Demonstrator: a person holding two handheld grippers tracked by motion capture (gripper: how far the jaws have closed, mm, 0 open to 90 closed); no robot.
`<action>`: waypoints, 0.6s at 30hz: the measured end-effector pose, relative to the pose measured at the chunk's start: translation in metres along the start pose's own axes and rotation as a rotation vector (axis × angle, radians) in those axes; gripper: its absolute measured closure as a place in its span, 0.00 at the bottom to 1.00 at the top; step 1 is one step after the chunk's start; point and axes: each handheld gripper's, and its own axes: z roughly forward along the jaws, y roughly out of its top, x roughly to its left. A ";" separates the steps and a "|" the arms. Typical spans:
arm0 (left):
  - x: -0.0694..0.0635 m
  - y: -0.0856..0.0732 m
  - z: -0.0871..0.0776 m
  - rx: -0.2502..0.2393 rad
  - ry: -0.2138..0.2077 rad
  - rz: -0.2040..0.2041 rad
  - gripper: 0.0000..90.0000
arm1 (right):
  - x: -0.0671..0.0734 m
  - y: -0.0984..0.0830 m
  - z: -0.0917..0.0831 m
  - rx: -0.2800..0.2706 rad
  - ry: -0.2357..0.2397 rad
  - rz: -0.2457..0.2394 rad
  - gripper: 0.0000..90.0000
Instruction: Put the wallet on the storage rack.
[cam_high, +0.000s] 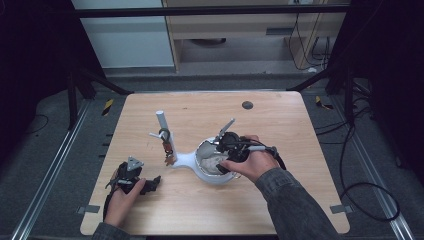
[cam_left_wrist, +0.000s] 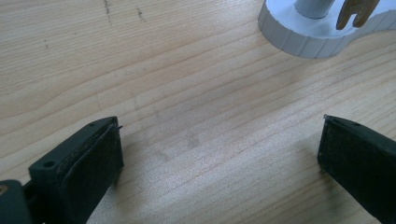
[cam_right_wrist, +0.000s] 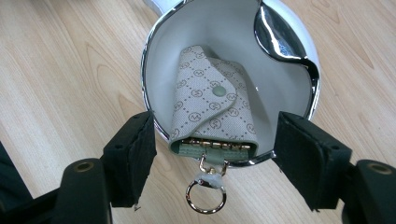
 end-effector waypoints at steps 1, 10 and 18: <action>0.000 0.000 0.000 0.000 0.000 0.000 0.00 | 0.000 -0.001 -0.001 -0.001 -0.001 0.001 0.33; 0.000 0.000 0.000 0.000 0.000 0.000 0.00 | -0.001 -0.008 -0.008 -0.031 -0.004 0.015 0.26; 0.000 0.000 0.000 0.000 0.000 0.000 0.00 | -0.005 -0.014 -0.016 -0.084 -0.029 0.032 0.17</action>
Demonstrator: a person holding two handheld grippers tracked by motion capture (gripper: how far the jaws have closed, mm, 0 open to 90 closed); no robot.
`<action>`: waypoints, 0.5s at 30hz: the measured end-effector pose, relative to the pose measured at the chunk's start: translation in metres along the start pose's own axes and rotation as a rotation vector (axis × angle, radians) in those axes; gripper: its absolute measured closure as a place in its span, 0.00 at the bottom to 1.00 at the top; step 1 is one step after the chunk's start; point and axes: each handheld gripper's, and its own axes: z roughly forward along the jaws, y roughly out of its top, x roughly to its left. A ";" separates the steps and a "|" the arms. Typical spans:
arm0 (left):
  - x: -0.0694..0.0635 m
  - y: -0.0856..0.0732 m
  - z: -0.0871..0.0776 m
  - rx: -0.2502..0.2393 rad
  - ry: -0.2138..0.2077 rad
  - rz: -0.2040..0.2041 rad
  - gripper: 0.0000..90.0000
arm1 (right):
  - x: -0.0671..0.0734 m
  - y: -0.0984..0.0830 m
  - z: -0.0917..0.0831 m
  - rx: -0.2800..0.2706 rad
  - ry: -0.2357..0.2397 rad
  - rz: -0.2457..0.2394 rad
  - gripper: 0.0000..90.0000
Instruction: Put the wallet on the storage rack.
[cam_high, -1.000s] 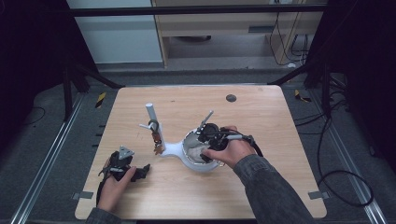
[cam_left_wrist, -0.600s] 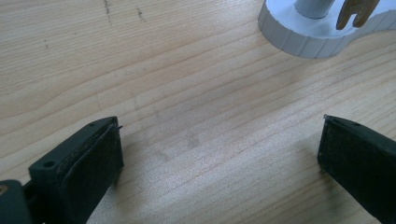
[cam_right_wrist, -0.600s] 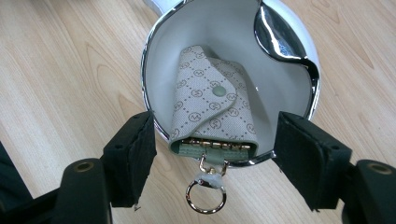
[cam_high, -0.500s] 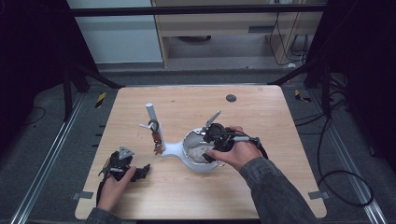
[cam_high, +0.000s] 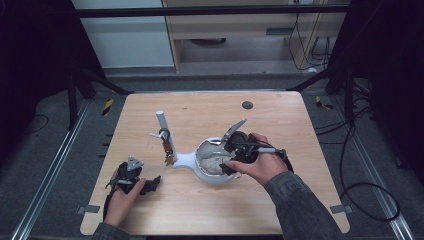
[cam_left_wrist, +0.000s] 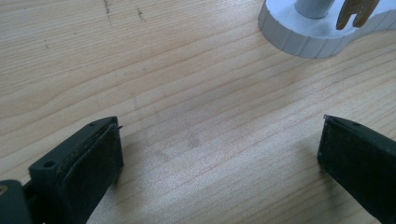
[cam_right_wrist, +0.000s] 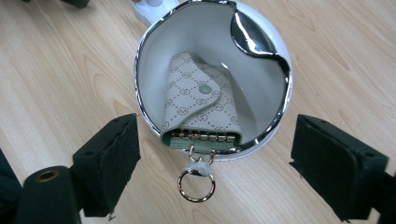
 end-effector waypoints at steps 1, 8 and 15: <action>0.000 0.000 0.000 0.000 0.000 0.000 0.00 | -0.001 0.000 -0.001 -0.005 -0.001 0.001 0.16; 0.000 0.000 0.000 0.000 0.000 0.000 0.00 | -0.006 -0.004 -0.010 -0.048 -0.011 0.023 0.11; 0.000 0.000 0.000 0.002 0.000 0.003 0.00 | -0.012 -0.010 -0.016 -0.076 -0.026 0.035 0.08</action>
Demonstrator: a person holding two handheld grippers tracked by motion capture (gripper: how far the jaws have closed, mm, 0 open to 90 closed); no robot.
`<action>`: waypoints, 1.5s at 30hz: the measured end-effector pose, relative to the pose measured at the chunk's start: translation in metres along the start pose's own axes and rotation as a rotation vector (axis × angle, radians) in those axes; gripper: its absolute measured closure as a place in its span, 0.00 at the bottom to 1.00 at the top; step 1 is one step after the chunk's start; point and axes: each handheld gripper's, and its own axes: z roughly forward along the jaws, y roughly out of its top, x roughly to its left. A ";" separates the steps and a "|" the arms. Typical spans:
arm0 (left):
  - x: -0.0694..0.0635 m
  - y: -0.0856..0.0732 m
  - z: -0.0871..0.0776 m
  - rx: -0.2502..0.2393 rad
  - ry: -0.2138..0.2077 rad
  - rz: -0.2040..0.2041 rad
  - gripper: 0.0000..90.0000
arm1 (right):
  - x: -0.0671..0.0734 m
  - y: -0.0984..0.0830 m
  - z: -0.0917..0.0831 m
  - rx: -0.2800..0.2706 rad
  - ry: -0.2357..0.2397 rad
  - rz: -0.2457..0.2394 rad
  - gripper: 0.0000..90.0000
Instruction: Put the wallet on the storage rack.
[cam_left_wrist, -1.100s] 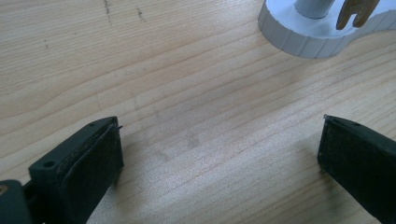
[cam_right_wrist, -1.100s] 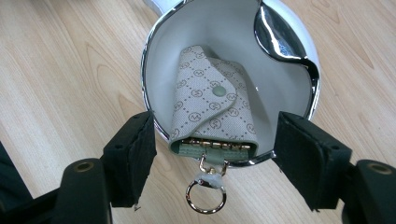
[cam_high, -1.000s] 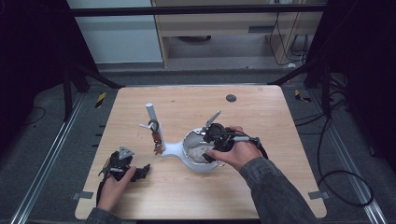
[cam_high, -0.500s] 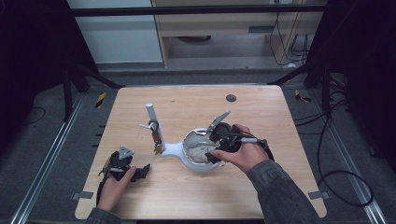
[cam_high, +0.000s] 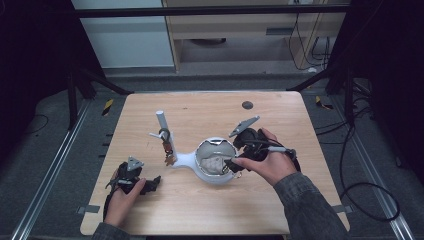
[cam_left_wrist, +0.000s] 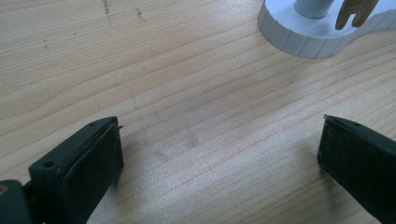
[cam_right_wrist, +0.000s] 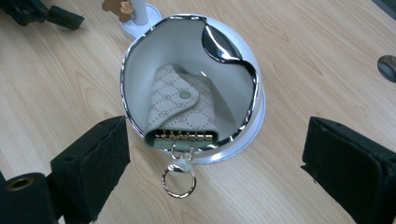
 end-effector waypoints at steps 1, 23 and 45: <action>0.000 0.000 0.000 0.000 0.000 0.000 0.00 | -0.001 -0.001 -0.001 0.001 -0.005 0.003 0.08; 0.000 0.000 0.000 0.000 0.001 0.000 0.00 | -0.027 -0.021 -0.012 -0.104 -0.073 0.050 0.06; 0.000 0.000 0.000 0.000 0.001 0.000 0.00 | -0.052 -0.056 -0.021 -0.164 -0.184 0.139 0.06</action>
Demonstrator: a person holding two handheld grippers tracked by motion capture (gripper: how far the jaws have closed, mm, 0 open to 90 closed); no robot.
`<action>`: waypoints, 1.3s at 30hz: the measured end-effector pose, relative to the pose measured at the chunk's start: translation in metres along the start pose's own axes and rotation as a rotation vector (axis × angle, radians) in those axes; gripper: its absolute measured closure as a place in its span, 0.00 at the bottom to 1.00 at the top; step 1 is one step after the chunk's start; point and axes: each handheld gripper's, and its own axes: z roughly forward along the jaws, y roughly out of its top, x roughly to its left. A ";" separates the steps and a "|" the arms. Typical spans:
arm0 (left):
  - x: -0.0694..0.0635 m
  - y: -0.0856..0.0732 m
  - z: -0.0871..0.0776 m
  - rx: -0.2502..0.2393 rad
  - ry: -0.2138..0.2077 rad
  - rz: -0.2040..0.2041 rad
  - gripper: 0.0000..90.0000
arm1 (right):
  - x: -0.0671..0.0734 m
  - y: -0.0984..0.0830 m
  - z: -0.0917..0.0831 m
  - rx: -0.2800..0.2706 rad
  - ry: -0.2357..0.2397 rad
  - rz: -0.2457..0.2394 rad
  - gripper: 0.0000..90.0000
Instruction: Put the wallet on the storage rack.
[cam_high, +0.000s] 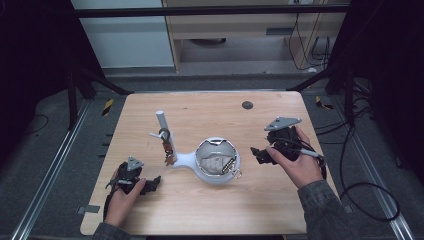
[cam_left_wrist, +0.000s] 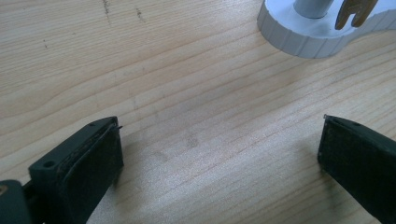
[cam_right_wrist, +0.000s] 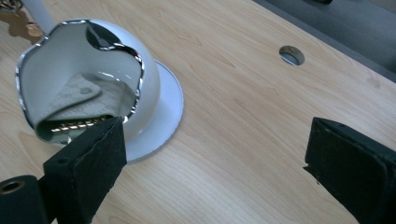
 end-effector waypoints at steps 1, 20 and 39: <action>0.000 0.000 0.000 0.000 0.000 0.001 0.00 | -0.002 -0.003 0.001 0.000 -0.004 0.006 0.06; 0.000 0.000 0.000 0.000 0.000 0.000 0.00 | -0.018 -0.060 0.031 0.031 -0.019 0.155 0.06; 0.000 0.000 0.000 0.000 0.000 0.000 0.00 | -0.029 -0.102 0.072 0.112 -0.045 0.247 0.07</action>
